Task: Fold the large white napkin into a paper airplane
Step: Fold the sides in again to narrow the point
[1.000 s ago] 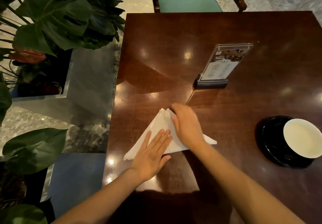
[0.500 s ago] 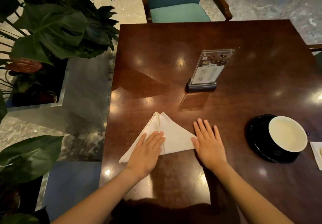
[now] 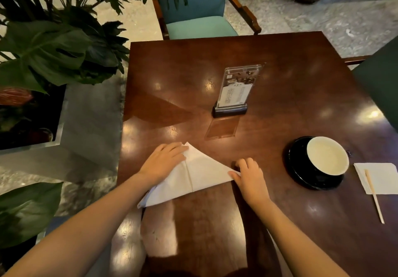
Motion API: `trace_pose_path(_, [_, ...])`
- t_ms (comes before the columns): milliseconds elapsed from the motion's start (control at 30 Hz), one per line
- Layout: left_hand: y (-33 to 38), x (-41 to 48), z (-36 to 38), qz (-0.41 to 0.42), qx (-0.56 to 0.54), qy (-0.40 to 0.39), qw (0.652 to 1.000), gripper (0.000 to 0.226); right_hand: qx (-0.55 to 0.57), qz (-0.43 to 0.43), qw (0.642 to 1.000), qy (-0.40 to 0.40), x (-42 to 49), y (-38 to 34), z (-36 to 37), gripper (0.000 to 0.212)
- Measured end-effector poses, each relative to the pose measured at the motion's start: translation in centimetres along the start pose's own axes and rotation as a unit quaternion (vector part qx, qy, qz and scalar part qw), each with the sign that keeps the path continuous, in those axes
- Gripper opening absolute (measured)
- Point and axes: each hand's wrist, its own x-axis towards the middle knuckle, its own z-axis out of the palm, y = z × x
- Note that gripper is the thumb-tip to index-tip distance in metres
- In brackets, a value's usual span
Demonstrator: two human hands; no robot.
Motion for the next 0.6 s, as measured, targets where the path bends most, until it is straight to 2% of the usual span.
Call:
trace_pose_path(167, [-1.0,0.3,0.5,0.003,-0.010,0.013,1.000,0.036,0.102,0.006,0.993,-0.066,0.1,0.5,-1.0,0.014])
trace_pose_path(300, [-1.3,0.5,-0.1,0.001,-0.019,0.010,1.000,0.037,0.164,0.086,0.979,-0.080,0.9,0.1,-1.7,0.004])
trace_pose_path(433, [-1.3,0.4,-0.3,-0.018,-0.060,-0.018,0.998,0.039,0.263,0.157,0.947,-0.099,2.3,0.3,-2.8,0.007])
trace_pose_path(600, [-1.3,-0.1,-0.1,-0.027,-0.074,-0.027,0.997,0.036,0.360,0.230,0.901,-0.077,3.7,0.6,-3.3,0.014])
